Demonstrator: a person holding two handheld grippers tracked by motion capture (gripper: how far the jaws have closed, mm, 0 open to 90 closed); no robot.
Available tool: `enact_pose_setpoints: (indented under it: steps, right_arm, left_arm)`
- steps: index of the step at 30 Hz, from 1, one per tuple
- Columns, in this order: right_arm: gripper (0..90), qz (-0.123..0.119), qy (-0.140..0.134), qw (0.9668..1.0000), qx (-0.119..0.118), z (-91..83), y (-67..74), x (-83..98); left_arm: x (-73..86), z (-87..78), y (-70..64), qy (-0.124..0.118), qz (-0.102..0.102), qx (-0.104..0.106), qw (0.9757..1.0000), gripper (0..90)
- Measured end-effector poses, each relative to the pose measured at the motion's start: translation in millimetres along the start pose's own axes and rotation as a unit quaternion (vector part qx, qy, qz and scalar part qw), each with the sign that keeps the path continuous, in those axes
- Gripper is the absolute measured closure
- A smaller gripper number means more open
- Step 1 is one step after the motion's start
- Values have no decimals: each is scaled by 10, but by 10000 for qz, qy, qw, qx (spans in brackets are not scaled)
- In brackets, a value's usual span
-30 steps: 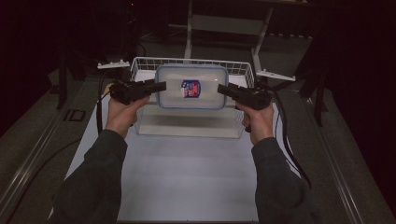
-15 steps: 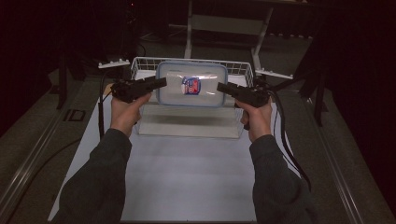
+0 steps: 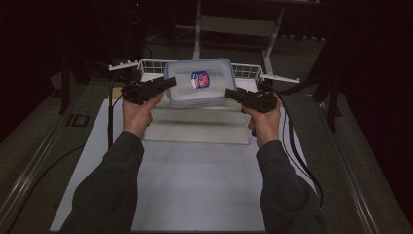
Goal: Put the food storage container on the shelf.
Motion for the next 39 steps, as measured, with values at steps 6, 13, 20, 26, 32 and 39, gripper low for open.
enact_pose_setpoints:
  steps: [6, 13, 20, 26, 32, 39]
  right_arm:
    - [430, 94, -96, 9999, 19, 17, 21, 16]
    - [372, 47, -387, 9989, 252, -16, 30, -20]
    - [360, -461, -292, 9965, 635, -159, 26, -48]
    - [382, -955, -42, 9936, 607, -294, 98, -49]
    - [394, -1519, 265, 9858, 658, -406, 189, -10]
    - [377, -2129, 642, 9727, 659, -559, 374, 83]
  left_arm:
    - [-58, 85, 21, -195, 60, -273, 9994, 467]
    - [-91, 20, 5, -355, 330, -625, 9969, 512]
    - [-73, -137, -75, -308, 681, -598, 9954, 506]
    - [-20, -303, -159, -170, 975, -482, 9939, 505]
    - [70, -446, -259, 99, 1298, -344, 9909, 485]
    - [272, -646, -298, 403, 1713, -527, 9830, 445]
Point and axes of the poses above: each handheld gripper's, and its own axes: z roughly forward along the jaws, x roughly out of its underside, y roughly to its left, the point moved 2 cm from there along z, roughly forward along the jaws, and after that the axes turned 7 degrees about -z, right-handed, at the moved point
